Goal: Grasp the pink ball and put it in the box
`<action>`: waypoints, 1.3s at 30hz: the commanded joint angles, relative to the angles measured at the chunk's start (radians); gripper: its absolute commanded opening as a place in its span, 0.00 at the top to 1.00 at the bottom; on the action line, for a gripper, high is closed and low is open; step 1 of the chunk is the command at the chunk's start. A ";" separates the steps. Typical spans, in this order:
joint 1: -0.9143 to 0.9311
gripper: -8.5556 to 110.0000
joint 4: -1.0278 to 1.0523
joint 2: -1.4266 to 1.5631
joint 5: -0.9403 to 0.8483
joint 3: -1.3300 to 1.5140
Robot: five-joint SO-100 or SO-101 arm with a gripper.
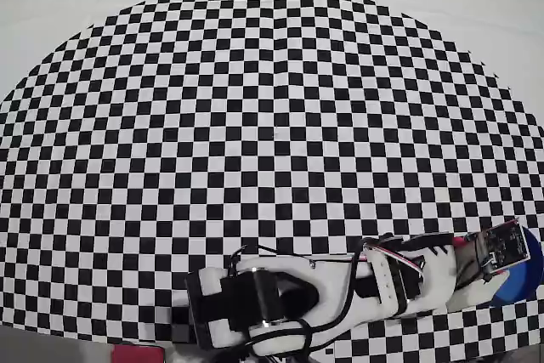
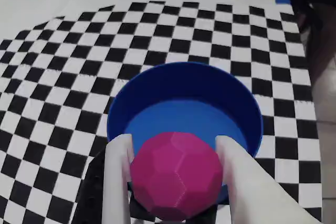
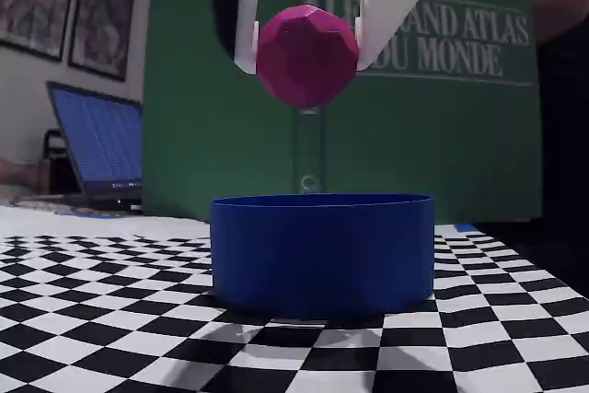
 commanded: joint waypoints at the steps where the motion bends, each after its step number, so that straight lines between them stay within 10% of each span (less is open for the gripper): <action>1: 0.018 0.93 -0.021 -0.028 -0.011 -0.066; 39: 0.006 0.93 -0.066 -0.468 -0.011 -0.397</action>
